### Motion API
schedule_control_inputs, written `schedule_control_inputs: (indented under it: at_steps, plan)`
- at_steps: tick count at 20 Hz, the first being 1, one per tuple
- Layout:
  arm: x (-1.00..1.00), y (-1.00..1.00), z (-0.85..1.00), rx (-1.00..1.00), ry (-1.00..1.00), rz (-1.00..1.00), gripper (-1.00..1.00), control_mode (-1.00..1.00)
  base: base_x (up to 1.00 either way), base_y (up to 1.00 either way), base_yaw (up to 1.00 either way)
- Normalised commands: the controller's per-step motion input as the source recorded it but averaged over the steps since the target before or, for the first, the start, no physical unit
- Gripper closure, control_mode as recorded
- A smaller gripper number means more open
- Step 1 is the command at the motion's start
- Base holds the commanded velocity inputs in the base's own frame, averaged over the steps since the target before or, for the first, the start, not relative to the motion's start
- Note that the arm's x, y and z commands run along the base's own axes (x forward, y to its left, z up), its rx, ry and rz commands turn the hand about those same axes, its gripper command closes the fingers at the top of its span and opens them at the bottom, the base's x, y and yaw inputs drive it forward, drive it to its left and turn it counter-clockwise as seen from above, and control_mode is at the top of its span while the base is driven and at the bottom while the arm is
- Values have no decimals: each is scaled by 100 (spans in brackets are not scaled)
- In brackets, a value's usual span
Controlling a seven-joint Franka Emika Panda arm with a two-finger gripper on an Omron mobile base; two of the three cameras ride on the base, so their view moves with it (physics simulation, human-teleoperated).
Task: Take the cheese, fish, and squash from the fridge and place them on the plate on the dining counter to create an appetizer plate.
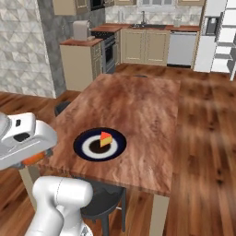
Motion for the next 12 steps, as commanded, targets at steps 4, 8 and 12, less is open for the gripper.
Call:
schedule_control_inputs:
  at_steps: [4, 8, 12]
  plan:
    - [32, 6, -1, 0, 21, -7, 100, -100, 0, 0, 0]
    - [28, 15, -8, 0, 16, -6, 100, -100, 0, 0, 0]
    - [46, 23, -17, 0, 10, -4, 100, -100, 0, 0, 0]
